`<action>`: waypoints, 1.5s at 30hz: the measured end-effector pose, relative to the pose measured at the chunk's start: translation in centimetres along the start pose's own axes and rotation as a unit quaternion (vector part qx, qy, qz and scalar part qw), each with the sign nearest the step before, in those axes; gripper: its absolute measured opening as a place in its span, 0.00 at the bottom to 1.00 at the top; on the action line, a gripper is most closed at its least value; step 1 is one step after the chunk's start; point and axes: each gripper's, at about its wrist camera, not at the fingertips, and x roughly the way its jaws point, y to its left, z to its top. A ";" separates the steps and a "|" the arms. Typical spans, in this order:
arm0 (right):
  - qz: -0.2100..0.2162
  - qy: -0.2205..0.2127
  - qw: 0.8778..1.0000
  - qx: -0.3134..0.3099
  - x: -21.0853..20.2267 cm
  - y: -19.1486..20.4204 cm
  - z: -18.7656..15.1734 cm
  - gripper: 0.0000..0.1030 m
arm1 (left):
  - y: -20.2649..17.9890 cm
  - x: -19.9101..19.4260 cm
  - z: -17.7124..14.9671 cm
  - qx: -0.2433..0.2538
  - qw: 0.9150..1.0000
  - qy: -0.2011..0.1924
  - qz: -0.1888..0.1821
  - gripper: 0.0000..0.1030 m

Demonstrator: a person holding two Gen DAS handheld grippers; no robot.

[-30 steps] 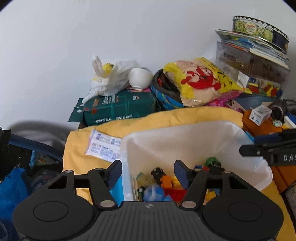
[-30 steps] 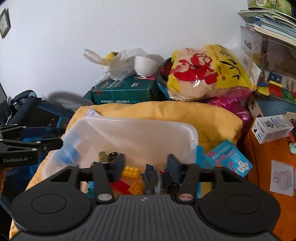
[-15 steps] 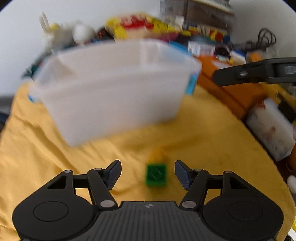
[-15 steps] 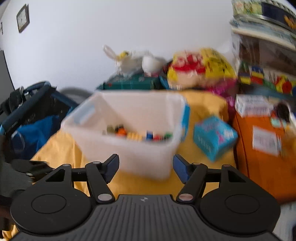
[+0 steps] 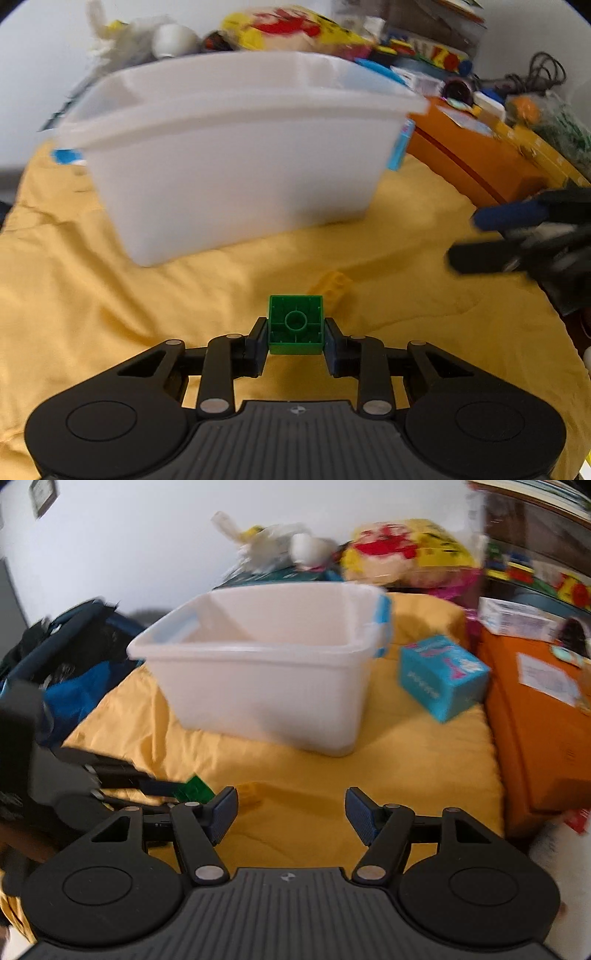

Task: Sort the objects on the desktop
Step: 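Grasp a green brick with the left tool while the right tool grasps a yellow brick, then carry the green brick and yellow brick over the white bin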

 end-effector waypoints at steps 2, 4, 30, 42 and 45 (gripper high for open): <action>0.004 0.009 1.000 -0.021 1.9 1.0 0.0 0.65 | 1.2 -1.1 -0.1 -0.011 1.000 -0.002 0.012 0.33; 0.004 0.015 0.999 -0.048 3.9 2.3 0.0 0.62 | 2.2 -2.3 -0.3 -0.018 1.000 -0.005 0.021 0.33; 0.015 -0.085 0.996 -0.033 -3.5 0.9 10.9 0.33 | 7.0 -9.1 11.1 -0.041 0.994 -0.094 0.048 0.33; 0.007 -0.072 0.997 0.019 -1.7 -2.4 16.3 0.33 | 7.4 -8.3 17.1 -0.032 0.993 -0.096 0.064 0.33; 0.003 -0.067 0.998 0.014 -0.9 -2.6 17.0 0.33 | 7.2 -7.9 17.7 -0.025 0.993 -0.093 0.065 0.33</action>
